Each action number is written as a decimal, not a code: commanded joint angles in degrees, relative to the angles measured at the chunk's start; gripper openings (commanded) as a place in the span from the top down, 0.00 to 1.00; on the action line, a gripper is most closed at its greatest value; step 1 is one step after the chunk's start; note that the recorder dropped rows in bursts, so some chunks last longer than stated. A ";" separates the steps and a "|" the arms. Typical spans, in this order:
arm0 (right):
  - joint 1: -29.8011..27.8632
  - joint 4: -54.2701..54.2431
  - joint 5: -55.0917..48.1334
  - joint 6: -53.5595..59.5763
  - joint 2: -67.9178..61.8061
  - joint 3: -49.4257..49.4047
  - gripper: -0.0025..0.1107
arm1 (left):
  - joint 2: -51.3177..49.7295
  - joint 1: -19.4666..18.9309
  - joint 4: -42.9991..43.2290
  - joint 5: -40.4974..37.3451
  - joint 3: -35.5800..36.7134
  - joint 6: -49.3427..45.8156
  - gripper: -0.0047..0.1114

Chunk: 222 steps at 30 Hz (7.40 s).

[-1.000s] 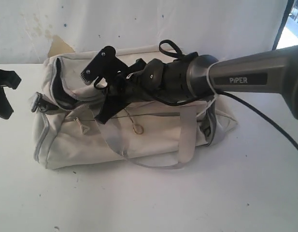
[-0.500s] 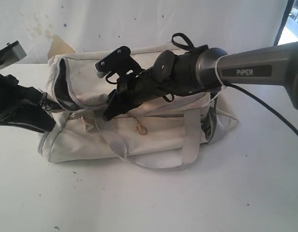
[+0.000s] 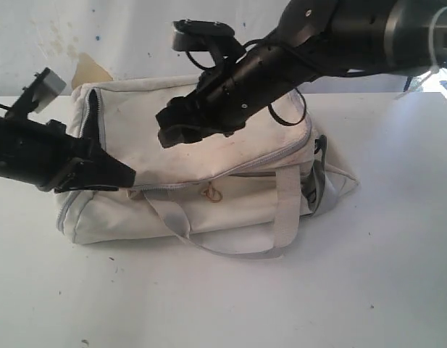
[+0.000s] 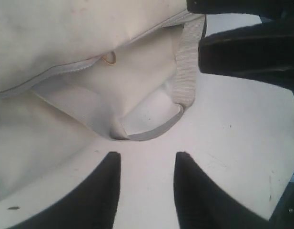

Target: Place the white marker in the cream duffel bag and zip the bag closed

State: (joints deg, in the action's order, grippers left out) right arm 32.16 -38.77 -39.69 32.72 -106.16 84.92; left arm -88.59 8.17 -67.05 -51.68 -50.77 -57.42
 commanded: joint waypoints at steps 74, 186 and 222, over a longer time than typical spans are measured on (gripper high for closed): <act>-8.81 -35.81 0.97 -27.33 -6.33 -1.58 0.98 | -4.87 16.52 -1.40 31.91 0.37 -2.67 0.62; -8.81 -12.60 -2.47 -21.53 -6.33 -1.58 0.98 | -1.67 11.01 35.09 16.02 -4.62 23.15 0.96; -8.81 20.55 -1.62 -21.41 -6.33 -1.58 0.98 | 1.95 -10.05 45.16 4.65 -13.30 23.79 0.96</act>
State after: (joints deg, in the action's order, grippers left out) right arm 25.54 -30.26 -42.76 10.72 -112.38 83.97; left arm -87.46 0.85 -31.55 -50.20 -63.21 -35.07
